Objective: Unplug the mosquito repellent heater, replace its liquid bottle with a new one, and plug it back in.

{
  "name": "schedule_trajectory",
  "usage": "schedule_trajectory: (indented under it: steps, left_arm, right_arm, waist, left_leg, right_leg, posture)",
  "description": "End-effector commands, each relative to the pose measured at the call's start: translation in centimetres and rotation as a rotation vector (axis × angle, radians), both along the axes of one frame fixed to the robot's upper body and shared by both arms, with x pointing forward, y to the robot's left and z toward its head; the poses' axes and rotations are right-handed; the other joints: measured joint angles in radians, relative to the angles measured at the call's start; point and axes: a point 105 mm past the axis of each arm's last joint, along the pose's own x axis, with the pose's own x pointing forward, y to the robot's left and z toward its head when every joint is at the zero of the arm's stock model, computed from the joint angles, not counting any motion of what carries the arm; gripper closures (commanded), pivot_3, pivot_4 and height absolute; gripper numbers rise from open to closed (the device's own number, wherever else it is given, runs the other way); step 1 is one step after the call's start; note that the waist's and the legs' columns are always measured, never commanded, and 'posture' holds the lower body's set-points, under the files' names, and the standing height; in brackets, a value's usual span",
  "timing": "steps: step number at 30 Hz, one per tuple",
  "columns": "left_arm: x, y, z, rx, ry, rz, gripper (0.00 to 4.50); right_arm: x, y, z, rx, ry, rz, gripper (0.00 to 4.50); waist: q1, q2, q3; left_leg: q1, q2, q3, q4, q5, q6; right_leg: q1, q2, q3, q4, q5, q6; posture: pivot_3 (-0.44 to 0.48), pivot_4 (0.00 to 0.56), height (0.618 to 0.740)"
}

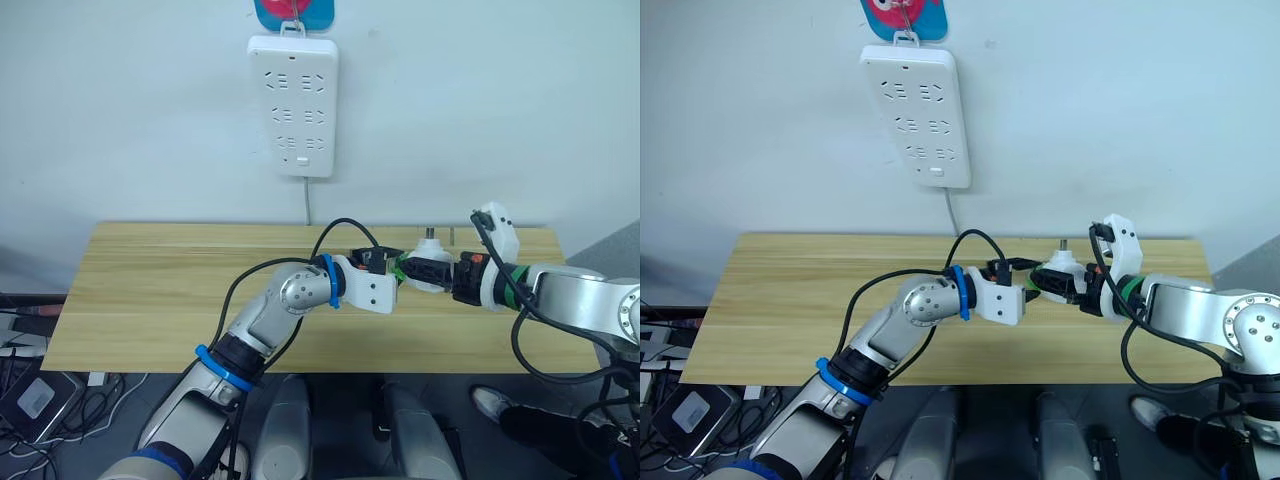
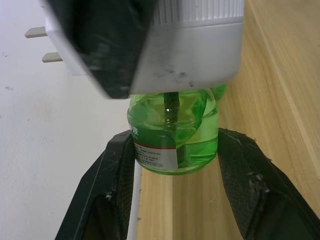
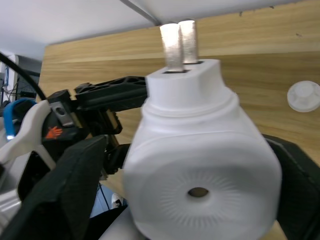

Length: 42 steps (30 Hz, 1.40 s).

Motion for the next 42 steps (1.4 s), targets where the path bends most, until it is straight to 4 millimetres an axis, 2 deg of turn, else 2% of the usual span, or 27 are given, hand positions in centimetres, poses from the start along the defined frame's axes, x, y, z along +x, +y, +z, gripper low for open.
schedule_trajectory:
  steps: [1, 2, 4, 6, 8, 13, 17, 22, 30, 41, 42]
  left_arm:
    - [-0.2, -0.5, 0.4, -0.050, 0.002, -0.012, 2.37]
    - [-0.2, -0.5, 0.4, -0.052, 0.003, -0.011, 2.37]
    - [0.0, -0.5, 0.4, -0.103, 0.048, 0.007, 2.37]
    - [0.3, -0.3, 0.4, -0.186, 0.151, 0.038, 2.37]
    - [0.6, -0.1, 0.6, -0.304, 0.272, 0.068, 2.37]
    - [1.4, 0.3, 1.8, -0.556, 0.479, 0.103, 2.37]
    - [2.0, 0.7, 1.7, -0.667, 0.611, 0.141, 2.37]
    - [1.3, -0.1, 2.3, -0.691, 0.673, 0.076, 2.37]
    - [0.0, -0.7, 3.0, -0.717, 0.740, 0.007, 2.37]
    - [-1.2, -0.8, 2.9, -0.701, 0.783, -0.021, 2.37]
    - [-1.2, -0.8, 2.8, -0.699, 0.784, -0.018, 2.37]
  right_arm:
    - [-0.5, 0.7, 2.1, 0.025, -0.097, 0.046, 0.00]
    - [-0.5, 0.7, 2.1, 0.024, -0.103, 0.046, 0.00]
    - [0.4, -0.2, 3.6, 0.048, -0.183, -0.029, 0.00]
    - [0.8, -1.2, 5.0, 0.025, -0.296, -0.085, 0.00]
    - [0.4, -1.4, 5.5, -0.014, -0.378, -0.085, 0.00]
    - [-0.8, -0.9, 5.7, -0.033, -0.498, -0.099, 0.00]
    - [-1.9, 0.3, 4.6, -0.070, -0.538, -0.069, 0.00]
    - [-1.0, 0.9, 3.4, -0.124, -0.592, -0.110, 0.00]
    - [1.0, 1.8, 4.0, -0.055, -0.638, -0.193, 0.00]
    - [1.6, 2.2, 3.9, -0.042, -0.645, -0.178, 0.00]
    - [1.5, 2.3, 3.8, -0.037, -0.642, -0.170, 0.17]
  waist:
    - [0.000, 0.000, 0.000]
    - [0.000, 0.000, 0.000]
    - [0.001, 0.000, 0.000]
    - [0.002, 0.000, 0.000]
    - [0.002, 0.000, 0.000]
    - [0.002, 0.000, 0.000]
    - [0.001, 0.000, 0.000]
    - [-0.004, 0.000, 0.000]
    - [-0.018, 0.000, 0.000]
    - [-0.022, 0.000, 0.000]
    - [-0.022, 0.000, 0.000]
  left_leg:
    - [0.000, 0.000, 0.000, 0.000, 0.000, 0.000]
    - [0.000, 0.000, 0.000, 0.000, 0.000, 0.000]
    - [0.000, 0.000, 0.000, 0.000, 0.000, 0.000]
    - [0.000, 0.000, 0.000, 0.000, 0.000, 0.000]
    - [0.000, 0.000, 0.000, 0.000, 0.000, 0.000]
    - [-0.001, 0.000, -0.003, 0.000, 0.000, 0.000]
    - [-0.001, 0.000, -0.003, 0.001, 0.000, 0.000]
    - [-0.001, 0.000, -0.003, 0.001, 0.000, -0.001]
    - [-0.001, 0.000, -0.003, 0.001, 0.001, -0.001]
    - [-0.001, 0.000, -0.003, 0.001, 0.001, -0.001]
    - [-0.001, 0.000, -0.003, 0.001, 0.001, -0.001]
  right_leg:
    - [0.000, 0.000, 0.000, 0.000, 0.000, 0.000]
    - [0.000, 0.000, 0.000, 0.000, 0.000, 0.000]
    - [0.000, 0.000, 0.000, 0.000, 0.000, 0.000]
    - [0.000, 0.000, 0.000, 0.000, 0.000, 0.000]
    - [0.000, 0.000, -0.001, 0.000, 0.000, 0.000]
    - [0.000, 0.000, -0.004, 0.000, -0.001, 0.001]
    - [0.000, 0.000, -0.003, 0.000, -0.001, 0.002]
    - [0.000, 0.000, -0.003, 0.000, -0.002, 0.003]
    - [0.001, 0.000, -0.003, 0.000, -0.001, 0.003]
    - [0.001, 0.000, -0.003, 0.000, -0.001, 0.002]
    - [0.001, 0.000, -0.003, 0.000, -0.001, 0.002]
  posture:
    - [0.222, 0.327, 0.740]
    - [0.222, 0.327, 0.740]
    - [0.220, 0.327, 0.740]
    - [0.220, 0.327, 0.740]
    - [0.215, 0.327, 0.740]
    - [0.200, 0.324, 0.740]
    - [0.187, 0.320, 0.740]
    - [0.177, 0.314, 0.740]
    - [0.186, 0.306, 0.740]
    - [0.198, 0.303, 0.740]
    - [0.198, 0.302, 0.740]
